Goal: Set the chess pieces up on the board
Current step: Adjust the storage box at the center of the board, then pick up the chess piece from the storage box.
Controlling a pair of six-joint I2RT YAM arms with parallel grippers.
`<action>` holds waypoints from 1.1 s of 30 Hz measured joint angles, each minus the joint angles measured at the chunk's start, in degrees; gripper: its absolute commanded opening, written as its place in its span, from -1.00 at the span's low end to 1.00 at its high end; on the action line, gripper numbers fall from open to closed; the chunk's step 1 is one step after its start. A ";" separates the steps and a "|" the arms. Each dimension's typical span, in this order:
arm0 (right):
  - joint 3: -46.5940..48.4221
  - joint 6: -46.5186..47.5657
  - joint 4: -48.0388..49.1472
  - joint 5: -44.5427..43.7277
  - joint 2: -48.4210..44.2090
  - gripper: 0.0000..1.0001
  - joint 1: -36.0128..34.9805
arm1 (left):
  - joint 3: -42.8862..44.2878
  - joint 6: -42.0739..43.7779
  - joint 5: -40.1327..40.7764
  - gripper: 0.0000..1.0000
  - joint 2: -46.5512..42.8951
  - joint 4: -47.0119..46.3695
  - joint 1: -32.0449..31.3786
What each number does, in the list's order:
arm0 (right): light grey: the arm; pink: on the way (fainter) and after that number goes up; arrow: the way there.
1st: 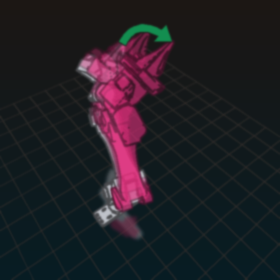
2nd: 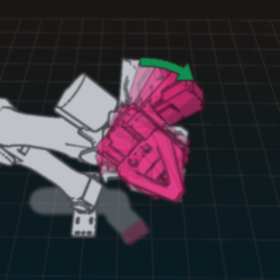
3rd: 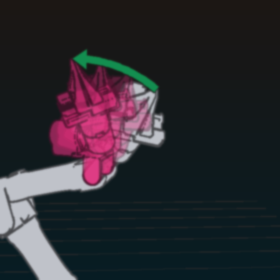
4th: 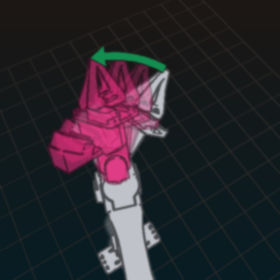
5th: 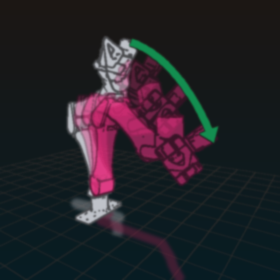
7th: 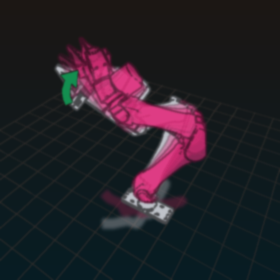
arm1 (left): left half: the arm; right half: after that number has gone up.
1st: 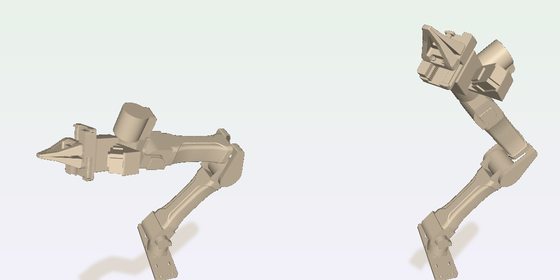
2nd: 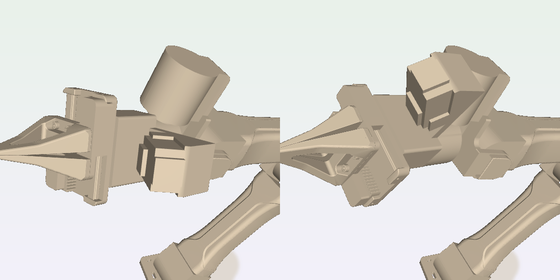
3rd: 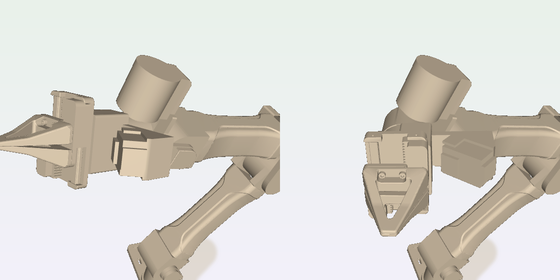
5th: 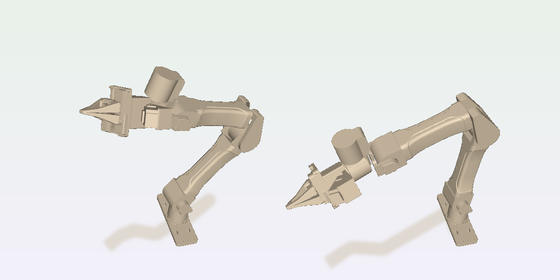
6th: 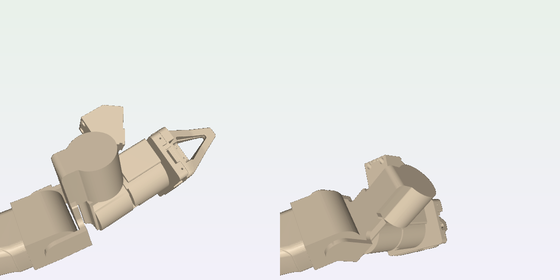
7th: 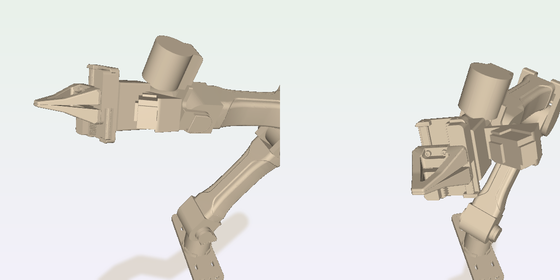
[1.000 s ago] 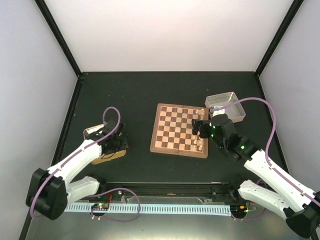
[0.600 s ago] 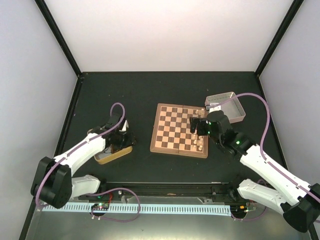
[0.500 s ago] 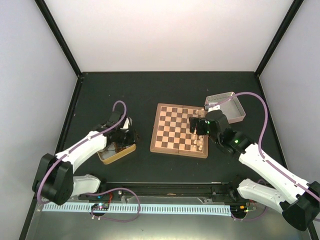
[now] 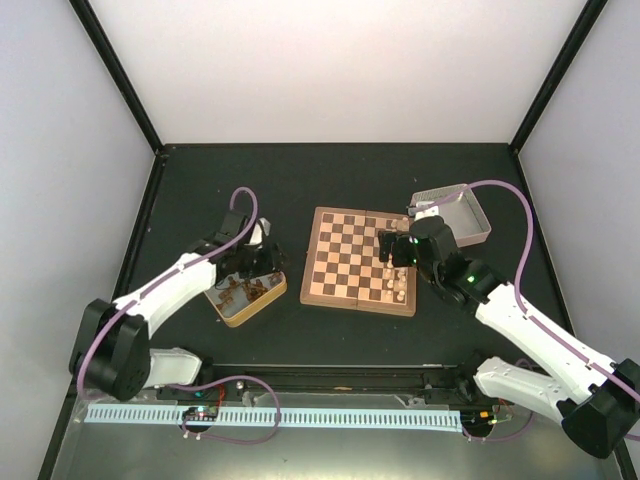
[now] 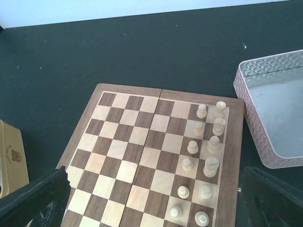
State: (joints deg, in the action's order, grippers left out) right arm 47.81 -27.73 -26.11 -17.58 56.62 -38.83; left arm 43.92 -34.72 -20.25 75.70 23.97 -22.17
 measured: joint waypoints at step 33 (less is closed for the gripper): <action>0.28 0.81 2.89 6.12 3.21 0.22 0.39 | -4.39 -1.33 24.11 -0.84 2.75 10.49 12.20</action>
State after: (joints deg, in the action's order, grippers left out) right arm 48.10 -26.92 -23.22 -11.46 59.83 -38.44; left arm 39.53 -36.05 3.86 78.46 34.46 -9.98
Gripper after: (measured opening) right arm 0.613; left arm 0.135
